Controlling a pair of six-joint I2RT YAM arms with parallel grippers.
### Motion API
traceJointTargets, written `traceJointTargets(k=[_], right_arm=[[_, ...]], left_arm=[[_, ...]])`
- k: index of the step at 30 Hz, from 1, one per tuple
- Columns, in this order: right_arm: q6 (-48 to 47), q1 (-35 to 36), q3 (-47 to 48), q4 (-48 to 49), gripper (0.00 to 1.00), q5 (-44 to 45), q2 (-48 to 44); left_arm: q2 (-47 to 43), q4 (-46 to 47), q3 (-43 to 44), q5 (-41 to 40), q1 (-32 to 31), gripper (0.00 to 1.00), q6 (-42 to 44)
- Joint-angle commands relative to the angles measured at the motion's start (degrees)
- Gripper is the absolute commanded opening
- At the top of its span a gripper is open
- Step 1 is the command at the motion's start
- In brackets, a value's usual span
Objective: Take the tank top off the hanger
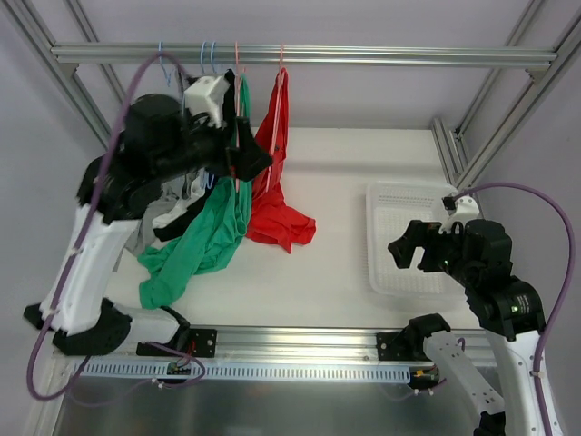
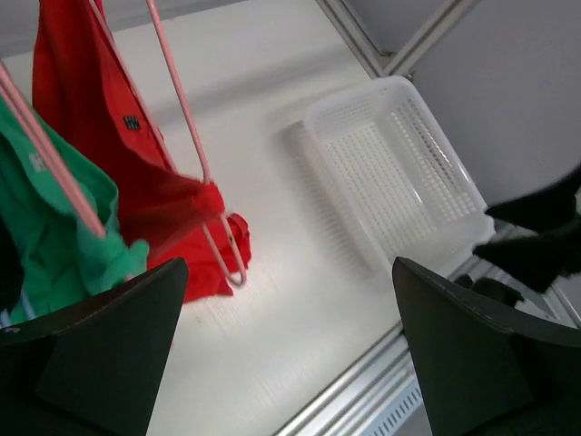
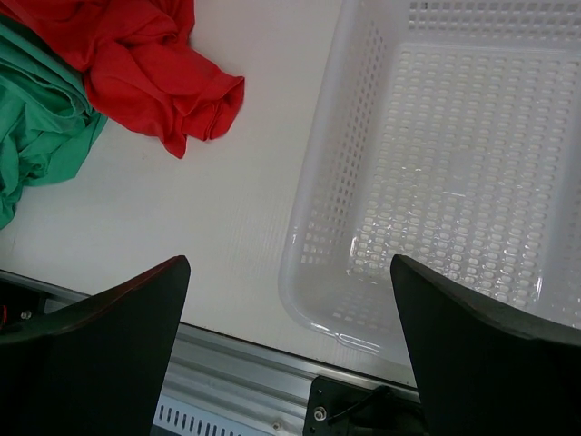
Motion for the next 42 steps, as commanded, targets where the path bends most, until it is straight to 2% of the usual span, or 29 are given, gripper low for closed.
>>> traceJointTargets(k=[1,2,5,8,10,12,17,22,24,26,27,30,42], right_arm=[[0.6,0.2,-1.1,2.5,1.00,-2.4,-1.1],[0.6,0.3,-1.8,2.5,1.00,-2.6,-1.7],[0.6,0.2,-2.6,2.4,0.99,-3.3,-3.4],[0.6,0.2,-3.0,2.3,1.00,-3.7,-4.2],[0.6,0.2,-3.1,2.2,1.00,-4.4,-4.4],[0.6,0.2,-3.4,2.2,0.99,-4.5,-4.9],[0.6,0.2,-3.6,2.3,0.99,-4.3,-5.2],[0.5,0.2,-4.0,2.3,1.00,-4.4,-5.2],[0.5,0.2,-4.2,2.4,0.99,-4.4,-5.3],[0.6,0.2,-4.7,2.6,1.00,-4.2,-5.5],[0.6,0.2,-4.8,2.7,0.99,-4.1,-5.6],[0.6,0.2,-5.1,2.8,0.99,-4.1,-5.4],[0.6,0.2,-5.6,3.2,0.99,-3.9,-5.8]], left_arm=[[8.4,1.5,7.3,-11.4,-3.3,0.99,2.3],[11.7,1.5,8.8,-15.8,-3.4,0.99,3.0],[18.5,1.6,15.5,-18.1,-3.9,0.98,5.9],[24.6,1.6,21.2,-21.3,-4.2,0.91,8.7],[26.9,1.6,23.3,-23.4,-4.2,0.82,9.8],[29.6,1.8,24.0,-24.5,-4.1,0.77,10.6],[32.9,1.8,24.2,-26.9,-4.2,0.52,10.6],[34.5,2.2,25.2,-26.4,-4.1,0.49,10.5],[34.7,2.3,25.4,-26.1,-4.2,0.43,10.6],[34.9,2.5,25.5,-25.6,-4.2,0.34,10.1],[34.9,2.6,25.6,-25.5,-4.2,0.23,9.9],[34.5,2.9,26.3,-25.0,-4.2,0.01,9.1],[29.3,6.2,28.3,-20.6,-4.3,0.00,5.0]])
